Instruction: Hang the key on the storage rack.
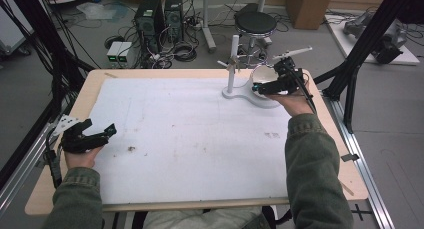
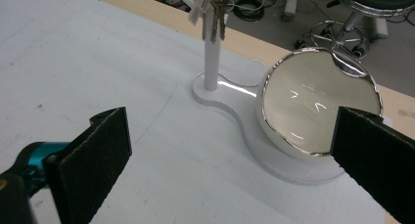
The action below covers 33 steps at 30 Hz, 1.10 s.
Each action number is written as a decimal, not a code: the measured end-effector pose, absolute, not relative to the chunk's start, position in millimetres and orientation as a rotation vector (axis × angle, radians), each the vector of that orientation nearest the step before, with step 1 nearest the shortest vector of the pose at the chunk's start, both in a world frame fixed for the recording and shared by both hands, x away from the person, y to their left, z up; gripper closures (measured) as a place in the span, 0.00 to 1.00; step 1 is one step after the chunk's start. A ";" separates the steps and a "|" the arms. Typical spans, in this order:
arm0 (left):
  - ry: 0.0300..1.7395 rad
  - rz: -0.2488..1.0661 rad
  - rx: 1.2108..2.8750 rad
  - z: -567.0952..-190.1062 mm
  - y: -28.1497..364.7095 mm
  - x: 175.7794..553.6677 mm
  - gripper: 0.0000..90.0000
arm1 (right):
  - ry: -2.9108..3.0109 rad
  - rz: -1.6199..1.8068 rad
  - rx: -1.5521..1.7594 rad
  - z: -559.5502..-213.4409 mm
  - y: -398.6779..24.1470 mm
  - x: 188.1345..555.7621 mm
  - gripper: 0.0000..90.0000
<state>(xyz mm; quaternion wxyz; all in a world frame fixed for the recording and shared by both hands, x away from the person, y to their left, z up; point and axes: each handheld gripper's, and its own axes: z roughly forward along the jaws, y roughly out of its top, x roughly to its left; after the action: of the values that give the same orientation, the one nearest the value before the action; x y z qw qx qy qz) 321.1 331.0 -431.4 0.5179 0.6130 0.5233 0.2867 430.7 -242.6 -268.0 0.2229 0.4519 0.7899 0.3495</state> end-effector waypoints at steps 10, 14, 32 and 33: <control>1.258 0.689 1.477 -431.7 330.8 321.4 0.02 | 2.131 1.006 1.295 -286.8 -268.6 412.7 0.01; 1.258 0.689 1.478 -431.4 330.5 320.9 0.02 | 2.124 0.995 1.320 -298.5 -277.9 408.2 0.01; 1.256 0.688 1.495 -431.3 329.3 320.0 0.02 | 2.078 1.037 1.384 -334.8 -300.6 384.9 0.01; 1.256 0.688 1.496 -431.3 329.3 320.1 0.02 | 2.074 1.035 1.384 -336.8 -300.6 383.6 0.01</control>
<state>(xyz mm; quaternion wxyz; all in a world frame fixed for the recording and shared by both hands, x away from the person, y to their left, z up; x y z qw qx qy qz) 320.1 329.3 -431.3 0.5103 0.6213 0.5215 0.2856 383.6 -300.6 -336.8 0.2193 0.5001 0.7496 0.3740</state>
